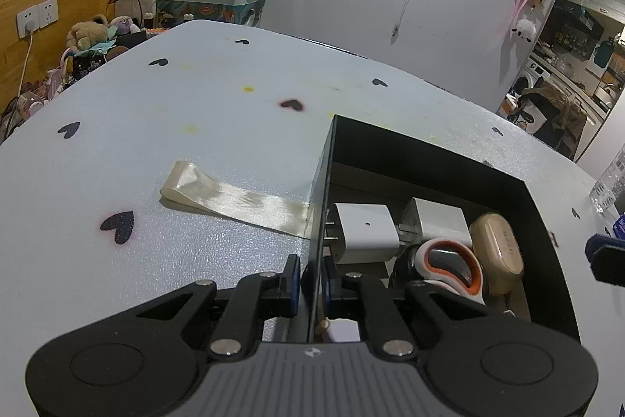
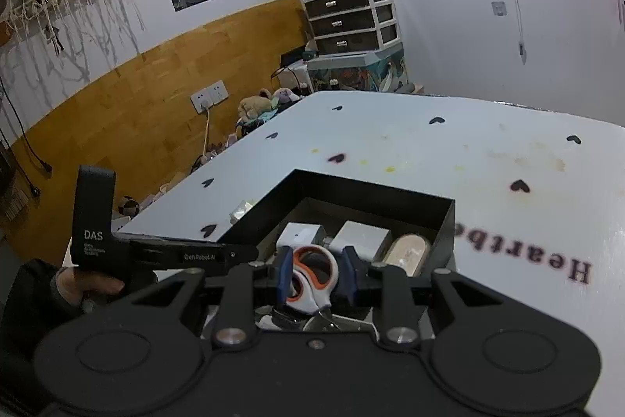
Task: Organize rigid objects
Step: 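Carry the scissors into the box and release them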
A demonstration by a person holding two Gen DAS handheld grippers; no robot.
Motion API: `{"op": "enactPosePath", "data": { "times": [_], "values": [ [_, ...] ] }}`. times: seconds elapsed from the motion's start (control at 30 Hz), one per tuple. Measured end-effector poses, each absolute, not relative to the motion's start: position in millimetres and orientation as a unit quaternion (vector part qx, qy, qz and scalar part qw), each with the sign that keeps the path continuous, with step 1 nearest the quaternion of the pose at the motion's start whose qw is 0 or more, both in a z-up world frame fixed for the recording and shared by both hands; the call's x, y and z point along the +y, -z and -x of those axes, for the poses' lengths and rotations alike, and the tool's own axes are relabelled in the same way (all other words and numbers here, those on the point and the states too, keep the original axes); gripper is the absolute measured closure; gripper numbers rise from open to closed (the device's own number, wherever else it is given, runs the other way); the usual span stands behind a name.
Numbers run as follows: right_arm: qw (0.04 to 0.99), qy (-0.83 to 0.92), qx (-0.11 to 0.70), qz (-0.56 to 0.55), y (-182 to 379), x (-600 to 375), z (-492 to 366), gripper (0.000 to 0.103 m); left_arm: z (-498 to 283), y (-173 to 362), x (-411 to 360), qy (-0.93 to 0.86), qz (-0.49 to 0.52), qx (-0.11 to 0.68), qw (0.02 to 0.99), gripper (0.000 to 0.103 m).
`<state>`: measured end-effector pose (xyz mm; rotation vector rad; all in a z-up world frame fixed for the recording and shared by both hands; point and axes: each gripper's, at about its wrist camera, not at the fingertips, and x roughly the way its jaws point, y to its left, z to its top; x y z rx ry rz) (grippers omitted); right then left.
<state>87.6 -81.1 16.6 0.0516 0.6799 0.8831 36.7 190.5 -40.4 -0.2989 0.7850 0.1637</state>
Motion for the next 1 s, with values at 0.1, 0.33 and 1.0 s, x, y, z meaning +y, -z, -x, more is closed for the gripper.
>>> {"op": "enactPosePath", "data": {
  "times": [0.1, 0.33, 1.0],
  "values": [
    [0.847, -0.417, 0.328, -0.021, -14, -80, -87, 0.074, -37, 40, 190, -0.080, 0.143, 0.381, 0.910, 0.092],
    [0.843, -0.415, 0.342, -0.013, -4, -77, -86, 0.071, -36, 40, 190, -0.080, 0.144, 0.381, 0.910, 0.092],
    [0.870, -0.363, 0.332, -0.002, -7, -92, -68, 0.031, -37, 38, 188, -0.088, 0.136, 0.385, 0.909, 0.092]
  ]
}}
